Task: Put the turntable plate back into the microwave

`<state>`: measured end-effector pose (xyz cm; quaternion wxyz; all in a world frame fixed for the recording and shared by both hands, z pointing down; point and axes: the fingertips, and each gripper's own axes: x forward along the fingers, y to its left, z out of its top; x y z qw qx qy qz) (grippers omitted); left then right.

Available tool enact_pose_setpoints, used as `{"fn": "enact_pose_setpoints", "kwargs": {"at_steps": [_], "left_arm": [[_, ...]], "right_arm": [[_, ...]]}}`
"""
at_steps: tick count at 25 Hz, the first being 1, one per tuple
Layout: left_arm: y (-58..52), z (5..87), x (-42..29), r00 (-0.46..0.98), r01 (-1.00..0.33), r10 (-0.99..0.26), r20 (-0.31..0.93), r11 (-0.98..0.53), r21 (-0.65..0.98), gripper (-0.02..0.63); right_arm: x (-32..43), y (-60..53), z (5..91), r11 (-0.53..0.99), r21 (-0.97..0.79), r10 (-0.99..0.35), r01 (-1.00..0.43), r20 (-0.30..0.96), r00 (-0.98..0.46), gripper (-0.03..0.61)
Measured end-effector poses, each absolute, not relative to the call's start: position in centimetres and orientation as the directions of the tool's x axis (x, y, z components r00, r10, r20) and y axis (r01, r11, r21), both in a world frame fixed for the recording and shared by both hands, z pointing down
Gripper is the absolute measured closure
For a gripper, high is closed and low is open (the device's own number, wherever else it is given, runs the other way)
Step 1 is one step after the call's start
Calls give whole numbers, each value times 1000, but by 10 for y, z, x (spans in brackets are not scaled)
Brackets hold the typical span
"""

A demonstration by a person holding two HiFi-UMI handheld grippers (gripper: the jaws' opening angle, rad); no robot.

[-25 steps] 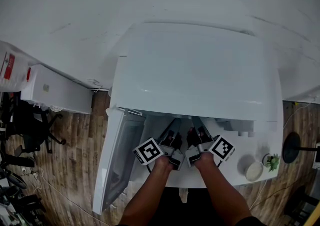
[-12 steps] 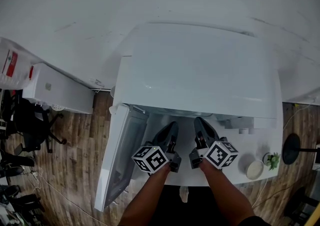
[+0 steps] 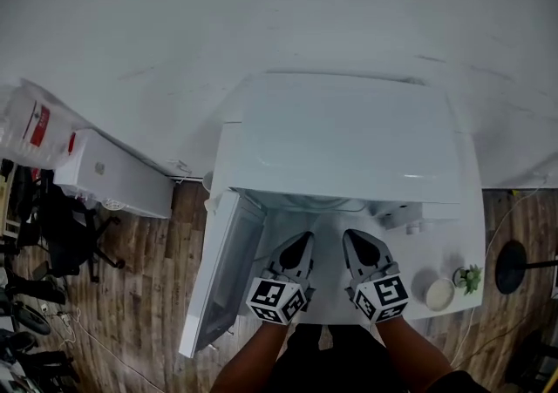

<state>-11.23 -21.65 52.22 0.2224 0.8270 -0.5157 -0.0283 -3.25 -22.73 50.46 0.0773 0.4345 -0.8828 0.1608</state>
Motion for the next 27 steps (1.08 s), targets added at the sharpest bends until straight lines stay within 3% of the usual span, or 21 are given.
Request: {"fn": "enact_pose_setpoints", "kwargs": {"at_steps": [10,27], "left_arm": [[-165,501,-96,498,-850,-833,239,-415,326,592],[-180,462,-91,473,-867,-861,188,-418,271,591]], "right_arm": [[-25,-179,472,592,-149,-736,-792,301,-606,561],[-20,-188,437,555,-123,-792,-822,222,-568,561]]}}
